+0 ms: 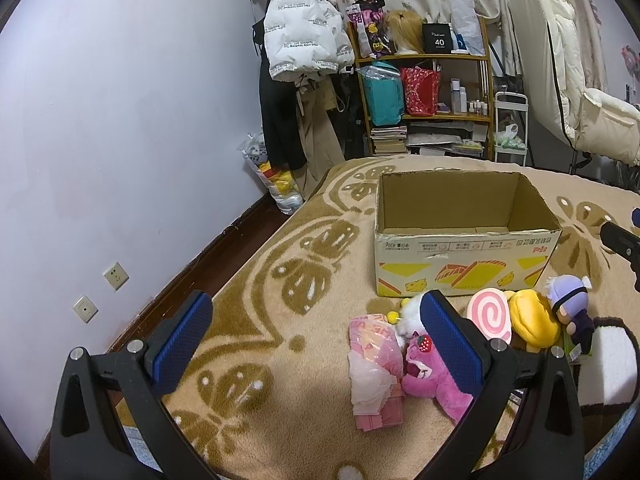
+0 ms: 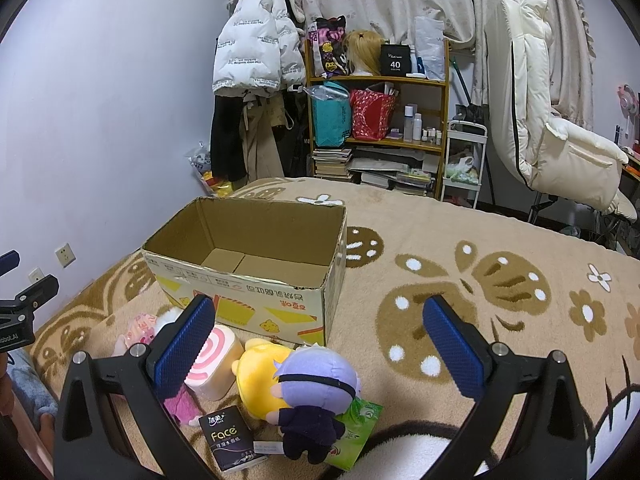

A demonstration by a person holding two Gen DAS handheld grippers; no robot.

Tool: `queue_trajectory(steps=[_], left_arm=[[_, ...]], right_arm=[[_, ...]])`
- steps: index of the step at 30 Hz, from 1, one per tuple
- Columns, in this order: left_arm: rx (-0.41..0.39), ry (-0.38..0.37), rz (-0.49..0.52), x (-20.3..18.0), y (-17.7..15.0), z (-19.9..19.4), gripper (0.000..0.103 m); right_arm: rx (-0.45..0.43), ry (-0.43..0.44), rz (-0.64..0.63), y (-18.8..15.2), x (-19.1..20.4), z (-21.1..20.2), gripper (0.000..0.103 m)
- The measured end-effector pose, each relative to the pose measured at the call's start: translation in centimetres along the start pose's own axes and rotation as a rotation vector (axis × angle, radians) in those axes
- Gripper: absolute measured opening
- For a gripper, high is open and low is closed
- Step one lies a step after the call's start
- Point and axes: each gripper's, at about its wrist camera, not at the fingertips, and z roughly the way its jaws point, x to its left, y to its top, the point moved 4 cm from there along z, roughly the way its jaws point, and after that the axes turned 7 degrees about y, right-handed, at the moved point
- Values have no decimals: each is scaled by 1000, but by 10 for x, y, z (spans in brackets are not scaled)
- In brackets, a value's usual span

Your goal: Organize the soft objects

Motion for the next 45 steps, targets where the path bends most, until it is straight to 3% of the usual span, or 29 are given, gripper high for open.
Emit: queue_trajectory(steps=[6,13,16,25,32,37,42,43,45], left_arm=[[93,-1,12,-4,-8,19,103],[197,-15,4,-10,-8,44,103],[209,5,13,-12,-4,53,103],[282,-27,-16,-17,7,87,103],[386,-44,-3,-23,-7,116,103],[404,-42,41,-35,-10,126,103],[476,-55,68,-44,-24,143,103],[492,-60,73,-45,-27,146,103],[536,-81,76,-46,-33,154,103]], right_arm=[[55,-17,7,-4,2,8,103],[120,33,49,-11,0,21,103],[145,58,70,-6,-4,27,103],[211,74,70,-1,-2,48,103],[314,95,122,-16,-7,72,103],[379,97,122,-29,-10,90,103],[431,101,107,-42,-8,102,103],[434,105,94,-43,-6,102,97],[439,118,82,-46,-4,105,96]])
